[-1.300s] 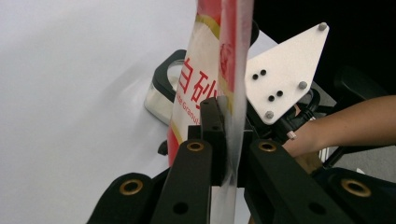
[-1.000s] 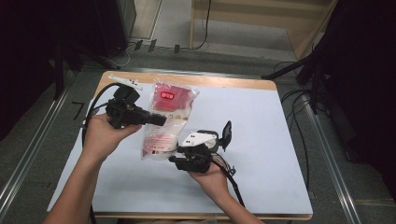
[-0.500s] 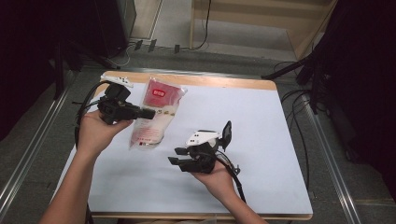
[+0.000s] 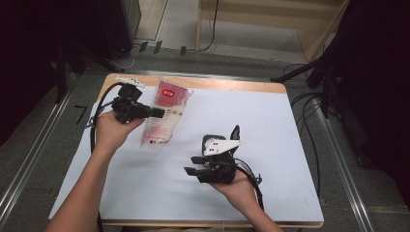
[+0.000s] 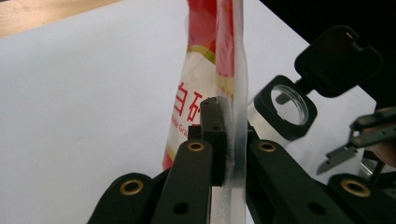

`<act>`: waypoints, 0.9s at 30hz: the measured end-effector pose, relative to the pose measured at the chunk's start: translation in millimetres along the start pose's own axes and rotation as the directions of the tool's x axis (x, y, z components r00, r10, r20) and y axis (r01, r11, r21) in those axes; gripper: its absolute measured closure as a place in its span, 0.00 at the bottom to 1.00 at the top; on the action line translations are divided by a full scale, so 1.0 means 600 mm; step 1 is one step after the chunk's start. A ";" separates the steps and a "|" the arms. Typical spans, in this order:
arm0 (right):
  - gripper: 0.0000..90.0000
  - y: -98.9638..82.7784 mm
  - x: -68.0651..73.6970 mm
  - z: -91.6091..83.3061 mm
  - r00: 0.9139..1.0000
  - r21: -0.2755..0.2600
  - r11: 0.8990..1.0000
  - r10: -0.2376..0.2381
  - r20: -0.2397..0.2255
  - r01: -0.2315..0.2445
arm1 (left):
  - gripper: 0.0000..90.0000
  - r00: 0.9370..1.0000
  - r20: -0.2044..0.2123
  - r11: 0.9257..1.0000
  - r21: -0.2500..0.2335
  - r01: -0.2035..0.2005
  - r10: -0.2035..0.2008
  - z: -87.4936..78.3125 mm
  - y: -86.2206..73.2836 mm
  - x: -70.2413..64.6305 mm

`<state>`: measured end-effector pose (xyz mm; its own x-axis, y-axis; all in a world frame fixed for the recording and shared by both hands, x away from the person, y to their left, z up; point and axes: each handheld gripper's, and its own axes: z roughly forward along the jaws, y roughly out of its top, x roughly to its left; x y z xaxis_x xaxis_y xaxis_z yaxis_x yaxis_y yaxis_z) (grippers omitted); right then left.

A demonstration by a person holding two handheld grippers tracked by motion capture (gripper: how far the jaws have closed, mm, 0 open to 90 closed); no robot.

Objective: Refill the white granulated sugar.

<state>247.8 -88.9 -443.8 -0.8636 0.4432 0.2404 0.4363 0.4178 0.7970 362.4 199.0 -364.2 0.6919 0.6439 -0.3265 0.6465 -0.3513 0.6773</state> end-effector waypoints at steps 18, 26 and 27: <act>0.63 -0.027 -0.014 -0.028 0.999 0.007 1.000 0.027 0.042 -0.027 | 1.00 0.999 -0.016 0.999 -0.007 -0.048 0.048 0.062 -0.009 0.031; 0.63 -0.026 -0.018 -0.031 0.999 0.003 1.000 0.021 0.047 -0.022 | 1.00 0.997 -0.028 0.998 -0.012 -0.066 0.066 0.052 -0.025 0.024; 0.63 -0.026 -0.018 -0.031 0.999 0.001 1.000 0.023 0.045 -0.023 | 1.00 0.997 -0.027 0.998 -0.012 -0.069 0.068 0.051 -0.028 0.025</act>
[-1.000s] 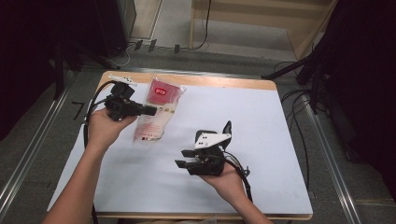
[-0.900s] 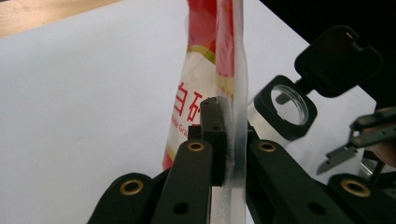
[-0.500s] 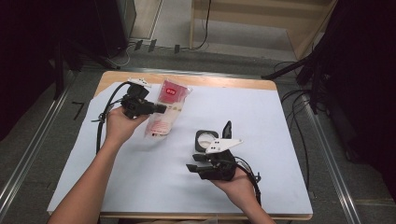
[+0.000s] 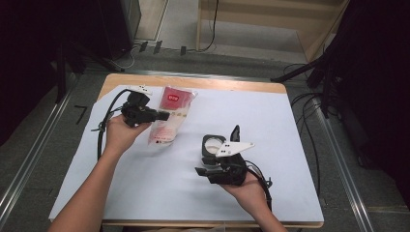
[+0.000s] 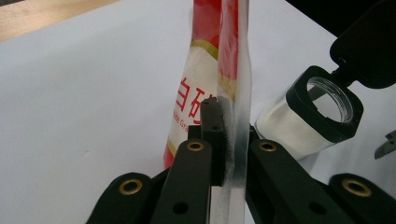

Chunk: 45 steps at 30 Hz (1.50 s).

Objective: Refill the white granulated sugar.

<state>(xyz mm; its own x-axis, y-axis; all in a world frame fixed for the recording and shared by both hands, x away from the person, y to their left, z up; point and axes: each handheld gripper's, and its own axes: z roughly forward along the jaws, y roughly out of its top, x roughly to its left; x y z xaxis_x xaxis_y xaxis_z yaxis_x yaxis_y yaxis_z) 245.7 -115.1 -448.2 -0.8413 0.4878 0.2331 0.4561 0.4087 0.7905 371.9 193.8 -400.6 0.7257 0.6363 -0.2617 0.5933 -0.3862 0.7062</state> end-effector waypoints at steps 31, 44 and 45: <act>0.63 0.002 -0.006 -0.006 1.000 0.002 1.000 -0.010 0.025 0.010 | 0.90 1.000 0.026 1.000 -0.020 -0.005 0.006 -0.047 -0.078 -0.004; 0.63 0.003 -0.006 -0.006 0.999 0.003 1.000 -0.020 0.027 0.020 | 0.74 0.998 0.035 0.999 -0.023 -0.048 0.049 -0.054 -0.100 -0.008; 0.63 0.003 -0.006 -0.006 0.999 0.001 1.000 -0.022 0.029 0.022 | 0.73 0.998 0.039 0.999 -0.018 -0.051 0.052 -0.054 -0.100 -0.007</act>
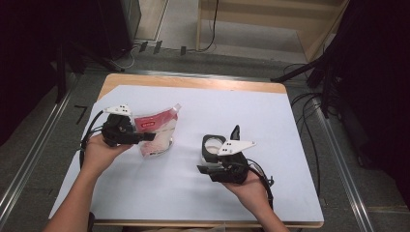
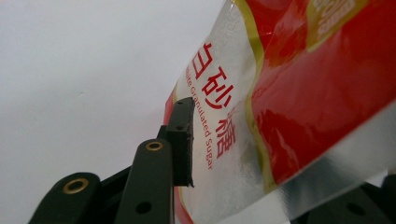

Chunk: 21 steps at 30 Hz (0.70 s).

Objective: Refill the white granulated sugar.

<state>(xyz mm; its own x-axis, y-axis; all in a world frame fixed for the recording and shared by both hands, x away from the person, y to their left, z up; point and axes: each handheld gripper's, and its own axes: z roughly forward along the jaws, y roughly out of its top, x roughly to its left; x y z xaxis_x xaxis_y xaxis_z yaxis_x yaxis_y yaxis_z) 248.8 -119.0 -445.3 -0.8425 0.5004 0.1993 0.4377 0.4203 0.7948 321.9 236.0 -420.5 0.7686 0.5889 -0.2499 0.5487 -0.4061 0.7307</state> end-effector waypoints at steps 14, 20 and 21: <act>0.63 0.003 -0.003 -0.012 1.000 -0.017 1.000 0.006 -0.003 -0.006 | 0.64 1.000 0.002 0.999 -0.032 -0.005 0.005 -0.011 -0.008 -0.007; 0.63 0.003 -0.005 -0.019 1.000 -0.016 1.000 0.008 -0.003 -0.008 | 0.61 1.000 0.020 0.997 -0.071 -0.010 0.012 -0.030 -0.017 -0.009; 0.63 0.003 -0.005 -0.019 1.000 -0.016 1.000 0.008 -0.003 -0.008 | 0.60 1.000 0.020 0.997 -0.071 -0.010 0.012 -0.030 -0.017 -0.009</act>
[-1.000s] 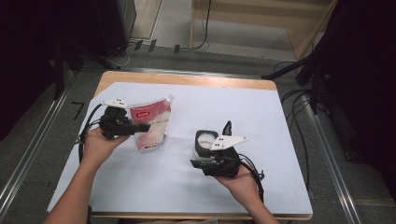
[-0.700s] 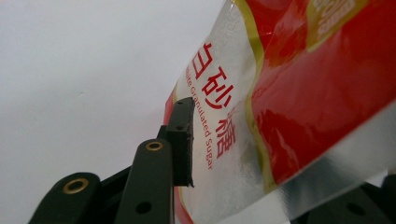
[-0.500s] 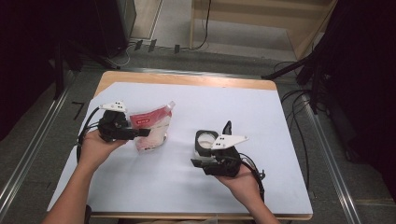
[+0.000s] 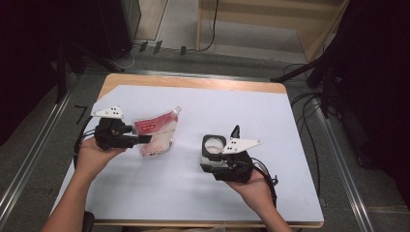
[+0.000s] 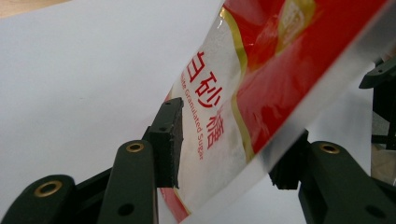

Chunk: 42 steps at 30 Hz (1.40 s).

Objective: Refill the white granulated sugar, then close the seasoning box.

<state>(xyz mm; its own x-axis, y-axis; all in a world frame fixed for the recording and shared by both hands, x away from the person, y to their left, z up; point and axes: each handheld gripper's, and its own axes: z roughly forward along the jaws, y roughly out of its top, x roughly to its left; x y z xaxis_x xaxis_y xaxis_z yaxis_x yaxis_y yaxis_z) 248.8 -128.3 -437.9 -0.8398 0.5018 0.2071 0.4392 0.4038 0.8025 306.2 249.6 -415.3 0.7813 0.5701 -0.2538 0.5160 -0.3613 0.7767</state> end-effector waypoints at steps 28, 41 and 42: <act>0.78 -0.033 -0.032 -0.068 0.998 0.049 0.997 0.060 0.000 -0.060 | 0.50 0.999 -0.005 0.997 0.056 0.046 -0.045 -0.053 -0.031 0.012; 1.00 -0.044 -0.061 -0.096 0.995 0.066 0.993 0.092 0.034 -0.094 | 0.49 0.994 -0.064 0.996 0.022 0.087 -0.085 -0.076 -0.045 0.033; 1.00 -0.045 -0.064 -0.097 0.994 0.065 0.993 0.099 0.039 -0.102 | 0.49 0.993 -0.072 0.995 0.018 0.094 -0.092 -0.076 -0.045 0.034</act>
<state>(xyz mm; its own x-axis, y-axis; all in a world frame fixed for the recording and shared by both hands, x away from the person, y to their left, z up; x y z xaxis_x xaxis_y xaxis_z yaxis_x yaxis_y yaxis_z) 250.8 -202.9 -434.9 -0.7787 0.5693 0.2636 0.5421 0.3993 0.7394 292.2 304.7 -415.4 0.7032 0.6525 -0.2824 0.5932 -0.3196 0.7389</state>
